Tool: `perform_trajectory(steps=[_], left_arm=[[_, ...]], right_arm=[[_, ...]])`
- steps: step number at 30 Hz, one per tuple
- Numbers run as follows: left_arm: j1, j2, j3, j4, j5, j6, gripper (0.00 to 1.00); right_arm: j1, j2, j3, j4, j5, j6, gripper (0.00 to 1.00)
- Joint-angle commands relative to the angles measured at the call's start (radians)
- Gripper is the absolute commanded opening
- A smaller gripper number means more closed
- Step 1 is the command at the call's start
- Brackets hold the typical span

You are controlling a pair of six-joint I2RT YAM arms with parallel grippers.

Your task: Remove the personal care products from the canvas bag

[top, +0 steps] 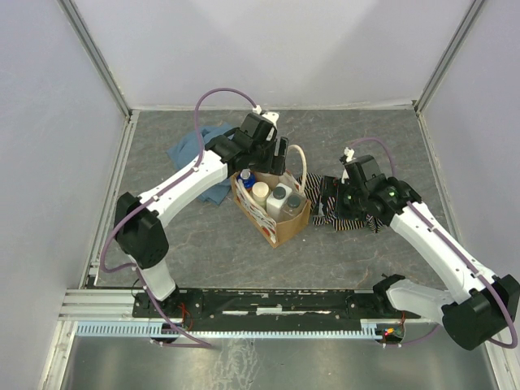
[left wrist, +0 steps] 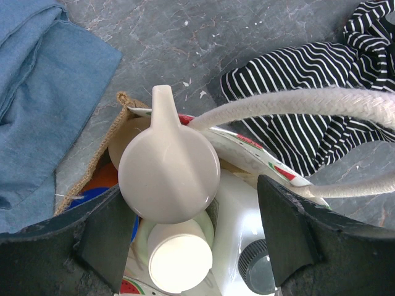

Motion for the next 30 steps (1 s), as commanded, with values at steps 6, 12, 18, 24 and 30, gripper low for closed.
perform_trajectory(steps=[6, 12, 18, 24, 30], left_arm=[[-0.01, 0.028, 0.061, 0.042, -0.023, 0.044, 0.82], [-0.013, 0.031, 0.057, 0.044, -0.04, 0.044, 0.77], [-0.019, 0.027, 0.057, 0.061, -0.074, 0.053, 0.76], [-0.022, 0.041, 0.063, 0.078, -0.129, 0.065, 0.77], [-0.032, 0.032, 0.053, 0.102, -0.174, 0.076, 0.77]], right_arm=[[0.003, -0.043, -0.009, 0.016, 0.01, 0.015, 0.99], [0.002, -0.037, -0.007, 0.012, 0.012, 0.019, 0.99], [0.002, -0.043, -0.01, -0.001, 0.016, 0.017, 0.99], [0.003, -0.049, -0.009, -0.011, 0.019, 0.014, 0.99], [0.003, -0.051, -0.005, -0.019, 0.022, 0.01, 0.99]])
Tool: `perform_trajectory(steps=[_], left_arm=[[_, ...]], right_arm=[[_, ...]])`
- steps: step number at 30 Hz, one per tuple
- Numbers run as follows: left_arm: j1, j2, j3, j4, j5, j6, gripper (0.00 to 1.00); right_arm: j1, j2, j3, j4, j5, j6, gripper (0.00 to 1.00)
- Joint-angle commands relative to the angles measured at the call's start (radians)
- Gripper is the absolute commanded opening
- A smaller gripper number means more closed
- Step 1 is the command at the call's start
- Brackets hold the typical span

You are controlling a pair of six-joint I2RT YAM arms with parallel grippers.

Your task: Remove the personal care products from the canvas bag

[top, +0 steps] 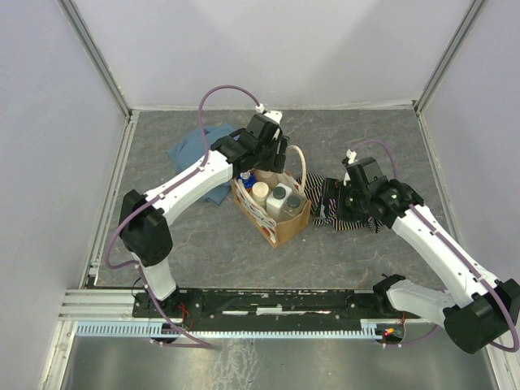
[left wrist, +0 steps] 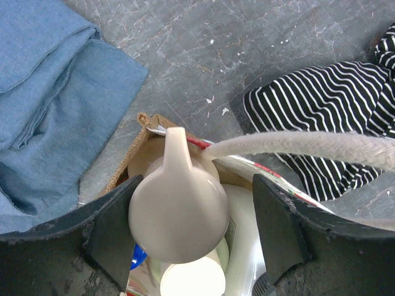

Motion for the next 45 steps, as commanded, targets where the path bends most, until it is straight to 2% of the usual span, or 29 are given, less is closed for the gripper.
perform_trajectory(steps=[1, 7, 14, 22, 33, 42, 45], left_arm=[[-0.014, -0.005, 0.034, 0.079, -0.052, 0.057, 0.77], [-0.015, -0.004, 0.045, 0.075, -0.074, 0.071, 0.76], [-0.016, 0.008, 0.065, 0.018, -0.065, 0.071, 0.56], [-0.015, -0.03, 0.077, -0.021, -0.098, 0.068, 0.55], [-0.016, -0.03, 0.38, -0.197, -0.148, 0.077, 0.55], [-0.016, -0.046, 0.575, -0.308, -0.201, 0.053, 0.54], [-0.015, -0.082, 0.593, -0.322, -0.231, 0.032, 0.54]], right_arm=[[0.003, -0.022, 0.005, -0.001, 0.018, 0.0, 0.99], [0.003, -0.011, 0.007, -0.003, 0.008, -0.002, 0.99], [0.002, -0.005, 0.0, -0.001, 0.011, -0.003, 0.99], [0.002, -0.003, -0.012, 0.004, 0.01, -0.001, 0.99], [0.003, -0.009, -0.053, 0.032, -0.005, 0.022, 0.98], [0.003, -0.016, -0.064, 0.041, -0.011, 0.026, 0.98], [0.003, -0.016, -0.07, 0.047, -0.017, 0.027, 0.98]])
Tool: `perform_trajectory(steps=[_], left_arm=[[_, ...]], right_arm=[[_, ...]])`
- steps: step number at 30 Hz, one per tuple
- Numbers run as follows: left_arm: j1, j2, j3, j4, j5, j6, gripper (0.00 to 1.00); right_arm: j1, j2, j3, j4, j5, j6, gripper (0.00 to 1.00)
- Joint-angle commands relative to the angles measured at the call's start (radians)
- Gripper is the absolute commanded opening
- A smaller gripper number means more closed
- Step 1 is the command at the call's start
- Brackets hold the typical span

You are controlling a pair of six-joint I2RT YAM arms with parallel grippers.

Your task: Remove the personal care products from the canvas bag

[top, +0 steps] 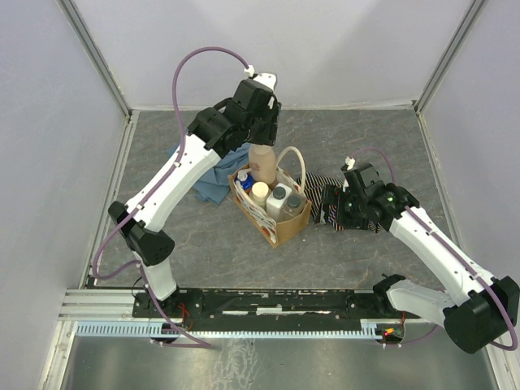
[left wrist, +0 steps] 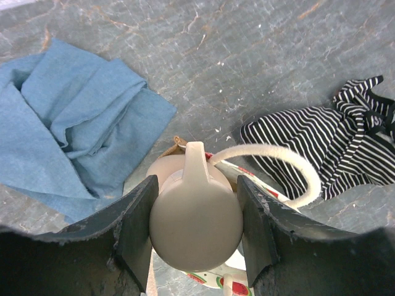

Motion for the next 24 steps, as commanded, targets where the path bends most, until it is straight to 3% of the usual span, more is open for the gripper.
perform_trajectory(steps=[1, 14, 24], left_arm=[[0.002, -0.117, 0.1, 0.034, -0.109, 0.004, 0.54], [0.003, -0.292, 0.093, -0.005, -0.358, 0.003, 0.53], [0.002, -0.448, -0.088, -0.032, -0.401, -0.067, 0.53]], right_arm=[[0.002, -0.014, -0.005, 0.044, -0.015, 0.011, 0.98], [0.002, -0.021, -0.006, 0.049, -0.037, 0.017, 0.98], [0.043, -0.044, 0.06, 0.062, -0.069, 0.015, 0.98]])
